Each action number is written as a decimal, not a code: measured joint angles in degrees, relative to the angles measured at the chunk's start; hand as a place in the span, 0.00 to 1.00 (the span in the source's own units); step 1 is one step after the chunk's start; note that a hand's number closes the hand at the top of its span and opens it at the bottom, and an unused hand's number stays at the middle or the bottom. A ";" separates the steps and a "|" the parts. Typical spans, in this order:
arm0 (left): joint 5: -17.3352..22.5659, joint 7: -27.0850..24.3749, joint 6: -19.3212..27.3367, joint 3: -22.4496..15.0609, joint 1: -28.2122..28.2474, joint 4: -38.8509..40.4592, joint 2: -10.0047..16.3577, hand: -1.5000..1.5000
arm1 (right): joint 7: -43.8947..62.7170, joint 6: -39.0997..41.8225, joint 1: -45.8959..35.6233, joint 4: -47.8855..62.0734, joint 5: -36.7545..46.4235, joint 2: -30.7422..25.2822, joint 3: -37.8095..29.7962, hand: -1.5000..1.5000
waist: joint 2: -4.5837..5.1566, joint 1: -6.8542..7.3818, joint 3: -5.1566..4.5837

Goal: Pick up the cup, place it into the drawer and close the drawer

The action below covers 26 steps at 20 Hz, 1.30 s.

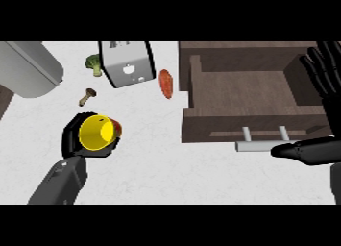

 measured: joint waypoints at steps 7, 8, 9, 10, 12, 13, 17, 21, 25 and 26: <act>-0.32 4.23 -1.10 -3.36 -5.82 -7.06 -2.50 1.00 | 0.00 -0.25 0.89 0.00 1.05 0.09 0.33 0.00 | -0.48 0.82 0.14; -0.29 5.30 -1.08 -3.90 -6.60 -8.70 -2.90 1.00 | -0.39 -0.18 1.72 -0.50 1.27 0.28 0.52 0.00 | -0.56 0.92 0.16; -0.31 6.30 -1.17 -4.57 -7.16 -10.48 -3.29 1.00 | -0.46 -0.08 1.27 0.08 1.09 -0.10 0.00 0.00 | -0.61 1.10 0.17; -0.31 7.89 -0.88 -5.21 -8.30 -12.14 -4.03 1.00 | 0.08 -0.43 1.09 -0.21 1.23 -0.03 0.06 0.00 | -0.68 1.21 0.19; -0.38 11.37 -0.89 -6.63 -10.12 -15.31 -4.87 1.00 | -0.05 -0.85 1.19 -0.49 1.56 0.36 0.23 0.00 | -0.74 1.33 0.20; -0.27 13.57 -0.39 -7.12 -11.56 -16.77 -5.47 1.00 | 0.18 -0.75 1.11 -0.56 1.32 0.08 -0.07 0.00 | -0.77 1.34 0.19; 1.14 22.36 2.45 -10.55 -15.49 -23.22 -6.85 1.00 | -0.74 -0.98 1.56 -0.19 2.36 0.47 0.40 0.00 | -0.80 1.30 0.20; 2.21 30.82 7.15 -13.58 -21.47 -26.41 -7.43 1.00 | -0.72 -1.37 -0.22 1.43 2.40 0.39 0.06 0.00 | -0.66 1.01 0.18; 3.87 37.25 13.30 -17.28 -28.45 -25.79 -7.66 1.00 | -1.17 -1.69 0.59 0.67 3.09 0.91 0.61 0.00 | -0.52 0.29 0.19; 4.08 38.40 14.51 -17.64 -30.57 -24.68 -7.69 1.00 | -1.91 -1.65 0.65 1.32 3.35 1.01 0.64 0.00 | -0.43 0.14 0.18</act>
